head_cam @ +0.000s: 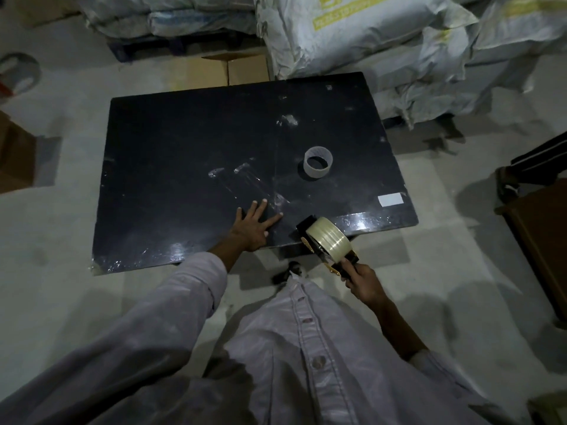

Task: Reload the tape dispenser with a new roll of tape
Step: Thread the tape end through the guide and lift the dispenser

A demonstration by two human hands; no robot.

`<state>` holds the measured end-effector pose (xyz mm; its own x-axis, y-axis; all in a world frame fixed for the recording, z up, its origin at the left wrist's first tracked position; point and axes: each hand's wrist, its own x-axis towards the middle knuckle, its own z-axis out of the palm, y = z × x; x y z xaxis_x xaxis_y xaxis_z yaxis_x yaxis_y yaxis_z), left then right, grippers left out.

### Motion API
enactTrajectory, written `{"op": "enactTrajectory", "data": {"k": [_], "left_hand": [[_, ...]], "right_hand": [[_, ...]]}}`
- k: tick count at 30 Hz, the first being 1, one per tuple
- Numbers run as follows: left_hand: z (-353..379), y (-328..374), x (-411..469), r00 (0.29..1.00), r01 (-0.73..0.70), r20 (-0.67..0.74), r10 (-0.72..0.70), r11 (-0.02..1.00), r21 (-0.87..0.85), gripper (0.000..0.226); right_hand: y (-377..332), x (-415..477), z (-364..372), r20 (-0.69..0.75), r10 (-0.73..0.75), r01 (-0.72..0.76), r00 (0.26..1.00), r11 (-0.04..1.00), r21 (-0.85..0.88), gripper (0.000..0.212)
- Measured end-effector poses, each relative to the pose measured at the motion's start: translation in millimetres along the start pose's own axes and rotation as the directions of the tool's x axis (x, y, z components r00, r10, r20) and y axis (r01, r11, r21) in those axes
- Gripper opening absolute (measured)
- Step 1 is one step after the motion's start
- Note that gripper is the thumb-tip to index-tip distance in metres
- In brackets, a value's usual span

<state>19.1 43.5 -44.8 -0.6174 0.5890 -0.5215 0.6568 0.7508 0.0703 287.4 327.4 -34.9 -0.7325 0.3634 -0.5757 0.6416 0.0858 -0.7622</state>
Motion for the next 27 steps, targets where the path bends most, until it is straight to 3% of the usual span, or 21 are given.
{"op": "enactTrajectory", "data": {"k": [6, 12, 21, 27], "left_hand": [[18.4, 38.0, -24.4, 1.0, -0.027, -0.012, 0.027, 1.0, -0.01, 0.076], [24.5, 48.4, -40.9, 1.0, -0.008, 0.017, 0.01, 0.995, -0.1, 0.077], [29.4, 51.3, -45.1, 1.0, 0.002, -0.002, -0.002, 0.992, -0.126, 0.084], [21.6, 47.3, -50.3, 0.999, 0.005, 0.033, 0.0, 0.988, -0.156, 0.083]], "right_hand": [[22.6, -24.2, -8.1, -0.061, -0.035, 0.03, 0.998, 0.996, -0.081, 0.068], [60.0, -51.0, -8.8, -0.098, 0.049, -0.046, 0.994, 0.998, 0.034, 0.064], [44.5, -49.3, 5.6, -0.09, 0.15, -0.138, 0.985, 0.983, 0.121, 0.071], [47.5, -36.9, 24.2, -0.147, 0.055, -0.071, 0.988, 0.992, -0.106, 0.065]]}}
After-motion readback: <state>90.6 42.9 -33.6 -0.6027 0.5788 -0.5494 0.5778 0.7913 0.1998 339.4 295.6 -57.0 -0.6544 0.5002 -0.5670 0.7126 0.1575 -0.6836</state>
